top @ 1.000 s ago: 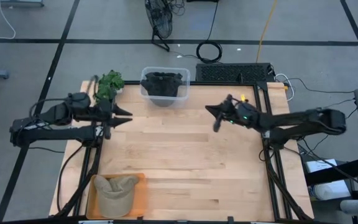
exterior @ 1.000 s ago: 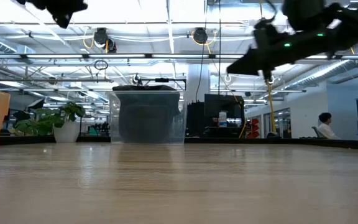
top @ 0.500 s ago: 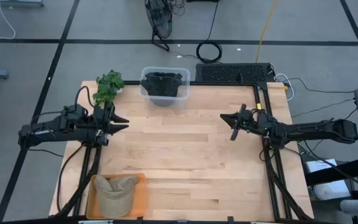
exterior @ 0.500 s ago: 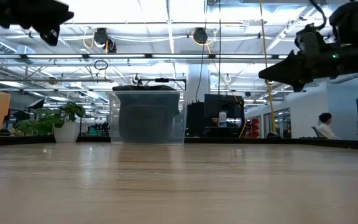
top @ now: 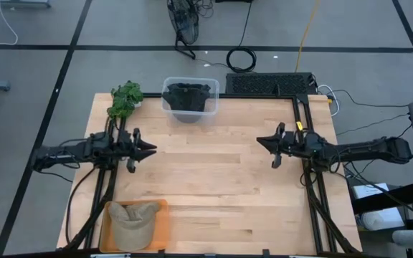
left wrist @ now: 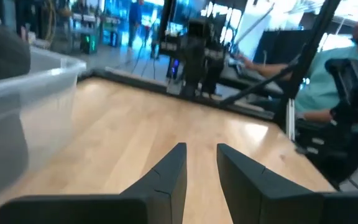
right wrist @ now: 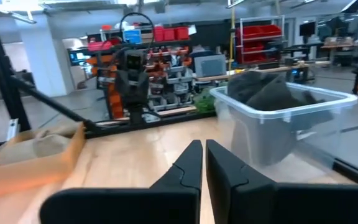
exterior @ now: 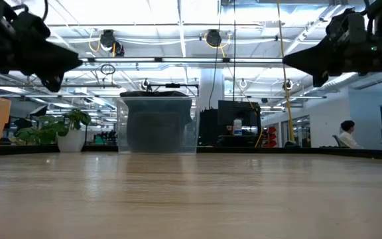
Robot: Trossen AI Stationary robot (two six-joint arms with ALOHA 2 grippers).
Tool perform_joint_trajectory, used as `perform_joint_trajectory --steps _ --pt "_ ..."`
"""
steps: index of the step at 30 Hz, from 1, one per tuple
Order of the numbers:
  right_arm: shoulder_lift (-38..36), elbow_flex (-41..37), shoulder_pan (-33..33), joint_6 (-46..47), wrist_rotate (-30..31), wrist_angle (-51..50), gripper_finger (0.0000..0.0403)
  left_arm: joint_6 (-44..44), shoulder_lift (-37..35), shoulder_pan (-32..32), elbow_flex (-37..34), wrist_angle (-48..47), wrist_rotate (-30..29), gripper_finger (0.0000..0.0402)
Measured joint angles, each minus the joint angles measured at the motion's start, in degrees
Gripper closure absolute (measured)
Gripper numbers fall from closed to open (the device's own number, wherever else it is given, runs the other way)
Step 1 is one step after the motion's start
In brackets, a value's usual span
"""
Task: Pick & Place hat
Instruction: Return to Home Position
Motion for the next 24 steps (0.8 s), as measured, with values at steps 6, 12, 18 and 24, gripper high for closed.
perform_joint_trajectory --steps 6,12,18,24 --pt "0.0 -0.1 3.4 0.1 0.1 -0.3 0.0403 1.8 0.1 -4.5 -1.8 4.5 -6.1 0.0305" --pt "0.1 -0.8 6.9 -0.2 0.1 -0.3 0.0403 3.2 0.0 -8.6 -1.8 4.6 -7.9 0.0305" --pt "0.3 -1.0 10.4 -0.4 0.3 -0.6 0.0403 5.3 0.1 -10.2 -1.8 4.4 -8.2 0.0305" --pt "-0.2 -1.0 11.6 -4.9 0.4 -0.6 0.0403 5.3 0.1 -10.2 -1.8 4.0 -7.0 0.0305"
